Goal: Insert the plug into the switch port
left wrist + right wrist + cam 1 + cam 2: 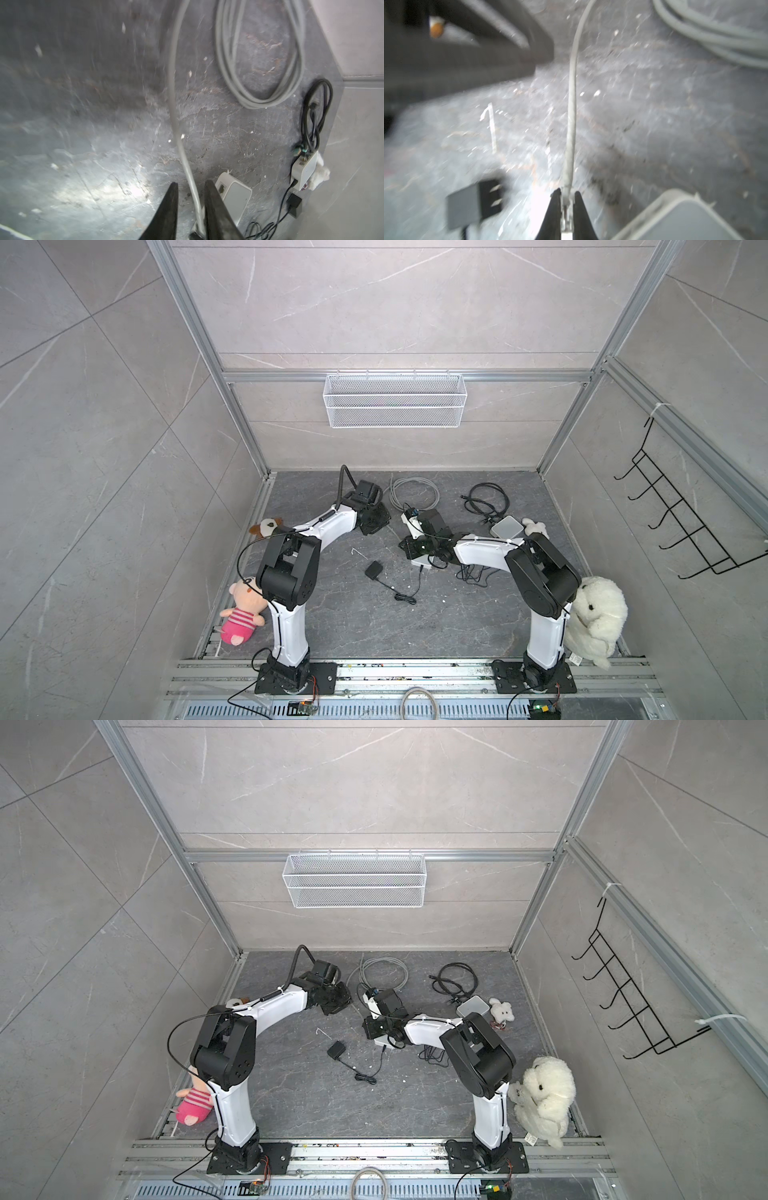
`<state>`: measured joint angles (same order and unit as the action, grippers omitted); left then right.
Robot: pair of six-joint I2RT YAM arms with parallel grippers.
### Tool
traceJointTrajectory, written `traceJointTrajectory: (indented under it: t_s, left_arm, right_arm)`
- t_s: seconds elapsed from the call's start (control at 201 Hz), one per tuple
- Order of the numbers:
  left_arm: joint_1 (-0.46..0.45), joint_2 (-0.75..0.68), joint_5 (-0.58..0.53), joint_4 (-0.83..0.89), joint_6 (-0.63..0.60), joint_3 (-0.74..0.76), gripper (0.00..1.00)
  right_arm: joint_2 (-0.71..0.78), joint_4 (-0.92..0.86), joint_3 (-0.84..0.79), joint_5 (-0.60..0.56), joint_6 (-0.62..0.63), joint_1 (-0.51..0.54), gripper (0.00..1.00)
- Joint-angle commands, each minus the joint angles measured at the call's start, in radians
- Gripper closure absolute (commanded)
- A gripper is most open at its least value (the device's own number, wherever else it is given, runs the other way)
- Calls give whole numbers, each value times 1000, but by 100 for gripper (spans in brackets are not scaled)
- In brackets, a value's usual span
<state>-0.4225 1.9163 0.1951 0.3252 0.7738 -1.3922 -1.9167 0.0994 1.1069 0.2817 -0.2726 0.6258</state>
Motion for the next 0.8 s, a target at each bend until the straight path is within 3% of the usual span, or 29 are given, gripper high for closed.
traceJointTrajectory:
  t_s: [0.0, 0.124, 0.204, 0.284, 0.448, 0.538, 0.791]
  left_arm:
    - [35, -82, 91, -51, -488, 35, 75]
    - [14, -201, 180, -175, -1077, 209, 74]
    - [13, -260, 220, -270, -1286, 308, 72]
    - [9, -275, 268, -200, -1481, 320, 70]
    - [-18, -304, 297, -96, -1631, 333, 69]
    - [-57, -322, 259, -99, -1686, 364, 68]
    - [-145, -309, 177, -165, -1745, 393, 63]
  right_arm:
    - [56, -43, -25, 211, -41, -37, 95]
    - [61, -140, 1, 385, -31, -68, 94]
    - [43, -215, 35, 498, -13, -84, 94]
    - [19, -281, 64, 573, 12, -103, 94]
    - [-2, -341, 86, 659, 29, -145, 94]
    - [-17, -393, 114, 699, 56, -155, 94]
    - [-48, -474, 158, 742, 95, -157, 94]
